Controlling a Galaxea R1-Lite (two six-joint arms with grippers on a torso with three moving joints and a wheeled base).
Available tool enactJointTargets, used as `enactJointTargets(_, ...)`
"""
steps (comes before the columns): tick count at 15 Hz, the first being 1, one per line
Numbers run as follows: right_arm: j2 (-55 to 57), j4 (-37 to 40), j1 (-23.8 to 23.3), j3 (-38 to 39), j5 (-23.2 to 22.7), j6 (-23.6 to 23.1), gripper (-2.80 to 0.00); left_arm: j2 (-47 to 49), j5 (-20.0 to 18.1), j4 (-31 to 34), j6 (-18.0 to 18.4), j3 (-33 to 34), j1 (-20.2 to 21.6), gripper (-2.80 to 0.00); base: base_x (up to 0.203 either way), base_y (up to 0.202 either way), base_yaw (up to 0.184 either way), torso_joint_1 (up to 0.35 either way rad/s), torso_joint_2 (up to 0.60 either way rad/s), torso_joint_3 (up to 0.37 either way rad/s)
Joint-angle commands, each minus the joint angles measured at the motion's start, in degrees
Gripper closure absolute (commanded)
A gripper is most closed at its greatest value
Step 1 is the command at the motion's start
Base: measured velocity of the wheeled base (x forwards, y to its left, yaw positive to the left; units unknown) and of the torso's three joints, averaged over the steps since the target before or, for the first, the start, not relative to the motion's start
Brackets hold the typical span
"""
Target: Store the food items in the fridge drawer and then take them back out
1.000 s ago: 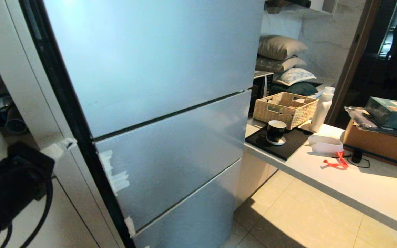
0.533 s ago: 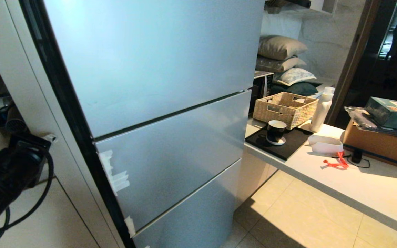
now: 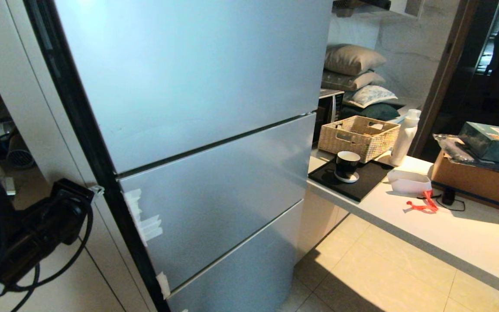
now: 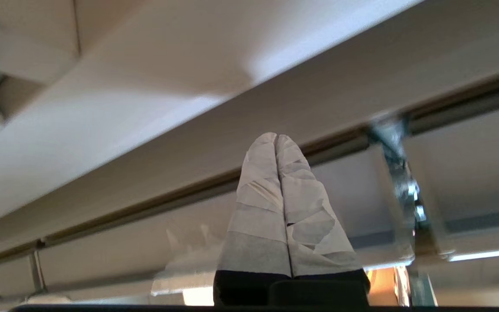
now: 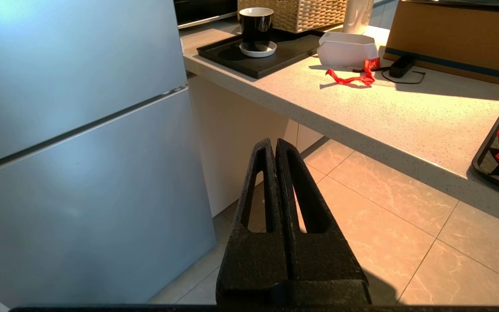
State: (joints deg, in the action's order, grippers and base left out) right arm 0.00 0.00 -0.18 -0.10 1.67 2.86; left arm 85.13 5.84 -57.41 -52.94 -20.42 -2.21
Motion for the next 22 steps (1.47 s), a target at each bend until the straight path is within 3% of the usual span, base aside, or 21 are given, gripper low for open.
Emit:
enactJointTargets(1,0.09,0.00,0.01,0.01,0.00,0.01,0.00,1.12,-2.85,-0.25,-0.15,0.77,-0.16,0.00,0.000,0.000,0.000,0.000,0.00,0.000)
enactJointTargets(8,0.09,0.00,0.01,0.01,0.00,0.04,0.00,3.15,-5.68,-0.25,-0.23,3.15,-3.37,0.00,0.000,0.000,0.000,0.000,0.00,0.000)
enactJointTargets(18,0.09,0.00,0.01,0.01,0.00,-0.01,0.00,-2.77,-5.68,-0.26,-0.05,8.37,-10.88,0.00,0.000,0.000,0.000,0.000,0.00,0.000)
enactJointTargets(22,0.09,0.00,0.01,0.01,0.00,0.03,0.00,-3.16,-5.14,-0.25,-0.05,8.68,-10.89,0.00,0.000,0.000,0.000,0.000,0.00,0.000)
